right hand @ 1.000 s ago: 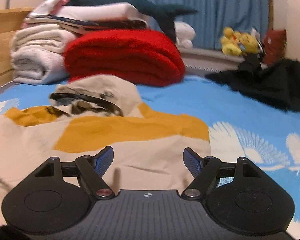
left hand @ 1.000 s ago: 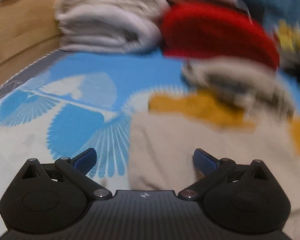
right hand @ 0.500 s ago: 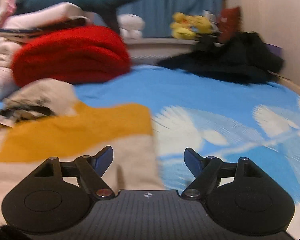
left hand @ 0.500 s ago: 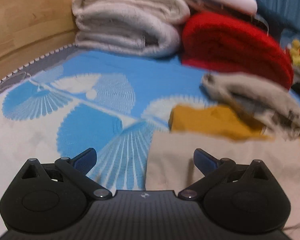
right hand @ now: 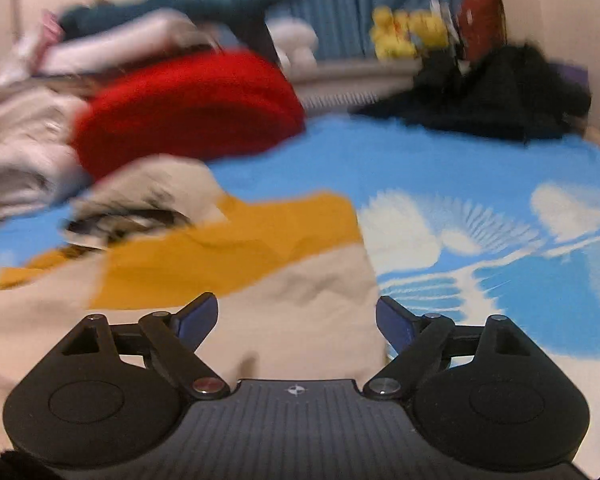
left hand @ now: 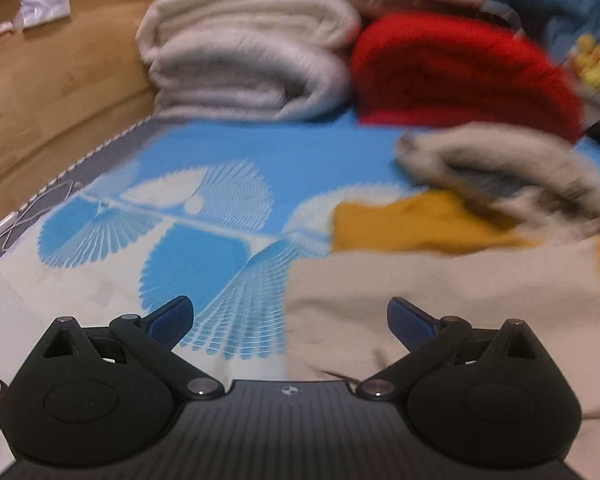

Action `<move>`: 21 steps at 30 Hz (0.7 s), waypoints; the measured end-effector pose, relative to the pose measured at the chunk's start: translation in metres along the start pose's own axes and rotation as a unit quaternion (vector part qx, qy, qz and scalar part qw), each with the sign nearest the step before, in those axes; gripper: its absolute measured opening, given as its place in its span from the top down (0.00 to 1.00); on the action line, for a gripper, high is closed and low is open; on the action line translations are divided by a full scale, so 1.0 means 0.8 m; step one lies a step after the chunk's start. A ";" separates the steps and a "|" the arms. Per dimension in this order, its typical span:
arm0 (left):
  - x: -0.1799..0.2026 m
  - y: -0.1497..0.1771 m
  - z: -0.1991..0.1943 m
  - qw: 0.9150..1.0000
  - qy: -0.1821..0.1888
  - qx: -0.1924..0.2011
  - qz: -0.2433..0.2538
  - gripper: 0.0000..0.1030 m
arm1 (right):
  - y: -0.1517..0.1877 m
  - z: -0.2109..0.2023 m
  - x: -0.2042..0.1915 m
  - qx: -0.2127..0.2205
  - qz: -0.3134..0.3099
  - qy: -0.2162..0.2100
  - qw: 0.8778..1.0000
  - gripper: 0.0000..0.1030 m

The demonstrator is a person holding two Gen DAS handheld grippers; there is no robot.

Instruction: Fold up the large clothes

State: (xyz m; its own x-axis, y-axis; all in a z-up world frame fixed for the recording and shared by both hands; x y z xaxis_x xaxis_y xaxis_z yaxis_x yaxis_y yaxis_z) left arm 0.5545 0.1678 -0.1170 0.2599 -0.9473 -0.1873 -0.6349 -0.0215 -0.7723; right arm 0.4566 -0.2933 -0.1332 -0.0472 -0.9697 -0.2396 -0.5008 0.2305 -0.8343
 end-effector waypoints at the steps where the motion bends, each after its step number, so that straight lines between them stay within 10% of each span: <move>1: 0.001 -0.001 -0.028 1.000 0.024 0.013 -0.006 0.00 | 0.004 -0.043 -0.008 0.019 -0.010 -0.011 1.000 0.12; 7: 0.010 0.051 -0.195 0.996 0.081 0.048 0.001 0.00 | 0.061 -0.221 -0.053 0.054 -0.036 -0.019 0.998 0.06; 21: -0.041 0.160 -0.409 0.995 0.096 0.034 0.023 0.00 | 0.082 -0.404 -0.125 0.087 -0.058 -0.083 0.991 0.06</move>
State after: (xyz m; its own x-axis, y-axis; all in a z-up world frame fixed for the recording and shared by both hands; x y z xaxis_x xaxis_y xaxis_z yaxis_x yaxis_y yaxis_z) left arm 0.2264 0.0918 -0.0112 0.0837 -0.9905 -0.1090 -0.5912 0.0387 -0.8056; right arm 0.1491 -0.2076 -0.0039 0.1527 -0.9673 -0.2027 -0.3371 0.1418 -0.9307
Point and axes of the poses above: each gripper's, at about its wrist camera, not at the fingertips, and z roughly the way its jaws point, x to its right, y to its underside, the point moved 1 cm from there along z, roughly the way its jaws point, and after that the axes turned 8 degrees about -y, right-handed, at the moved point
